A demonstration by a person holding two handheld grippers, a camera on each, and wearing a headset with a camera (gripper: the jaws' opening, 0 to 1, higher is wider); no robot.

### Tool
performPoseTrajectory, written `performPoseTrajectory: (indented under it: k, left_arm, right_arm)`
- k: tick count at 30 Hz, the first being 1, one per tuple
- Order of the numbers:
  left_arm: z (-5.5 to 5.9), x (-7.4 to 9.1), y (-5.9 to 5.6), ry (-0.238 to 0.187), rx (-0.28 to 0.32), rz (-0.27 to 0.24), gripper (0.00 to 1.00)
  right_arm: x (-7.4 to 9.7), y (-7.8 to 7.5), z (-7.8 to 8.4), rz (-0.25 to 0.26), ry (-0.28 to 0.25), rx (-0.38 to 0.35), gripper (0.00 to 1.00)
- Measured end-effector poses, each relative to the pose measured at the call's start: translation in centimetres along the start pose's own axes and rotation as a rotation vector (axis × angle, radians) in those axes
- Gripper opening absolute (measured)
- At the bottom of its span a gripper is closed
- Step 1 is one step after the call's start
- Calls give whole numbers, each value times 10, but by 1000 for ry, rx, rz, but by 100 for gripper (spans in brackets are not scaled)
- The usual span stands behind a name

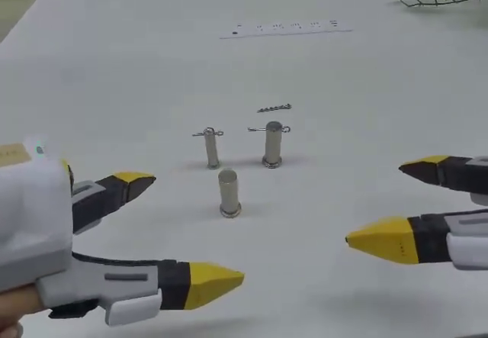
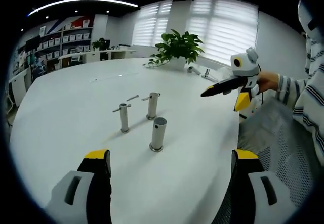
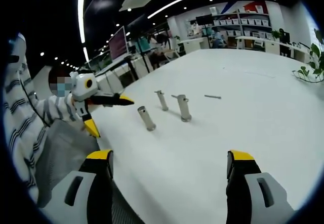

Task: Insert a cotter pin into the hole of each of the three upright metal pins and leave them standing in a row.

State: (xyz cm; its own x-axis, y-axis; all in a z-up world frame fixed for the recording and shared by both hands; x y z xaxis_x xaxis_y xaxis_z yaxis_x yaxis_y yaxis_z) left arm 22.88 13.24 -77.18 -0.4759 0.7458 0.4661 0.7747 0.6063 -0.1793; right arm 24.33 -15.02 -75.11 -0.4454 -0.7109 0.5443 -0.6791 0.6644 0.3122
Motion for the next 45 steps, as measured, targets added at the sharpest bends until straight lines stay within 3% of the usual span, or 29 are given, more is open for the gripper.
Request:
performPoseTrajectory:
  k: [14,19,28,30,34,37,39,45]
  left_arm:
    - [-2,15,-2,-59,19,-37,99]
    - [1,19,0,-98,88,-29,99]
    - [2,26,5,-117,95,-48,99]
    - [4,26,8,-138,124,-53,99]
    - [6,26,8,-126,126,-54,98]
    - [8,25,8,-140,150,-47,98]
    - [10,25,7,-155,182,-37,97]
    - [15,22,4,-141,187,-30,96]
  right_arm:
    - [-6,-42,-42,-17,116,124,93]
    - [-16,-58,-59,-25,137,120,93]
    - [-39,-82,-82,-45,193,163,86]
    - [-47,-88,-89,-36,209,176,86]
    - [-60,-97,-96,-57,230,174,81]
    - [-71,-105,-101,-61,252,220,77]
    - [-77,-109,-104,-56,264,244,72]
    - [-99,-110,-111,-86,313,271,64]
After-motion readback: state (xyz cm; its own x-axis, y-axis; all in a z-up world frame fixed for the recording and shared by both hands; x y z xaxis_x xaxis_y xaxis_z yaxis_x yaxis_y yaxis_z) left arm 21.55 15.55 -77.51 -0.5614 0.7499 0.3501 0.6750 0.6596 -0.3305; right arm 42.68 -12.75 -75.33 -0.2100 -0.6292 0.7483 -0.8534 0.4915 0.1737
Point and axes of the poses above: the centre of the closed fingertips' face, and the gripper's own axes: x roughly backward along the fingers, y roughly to its left, z roughly out of its underside, the point moved 8 cm from there along x, roughly backward along the fingers, and after that the axes turned 3 degrees about -x, right-handed, at the moved point
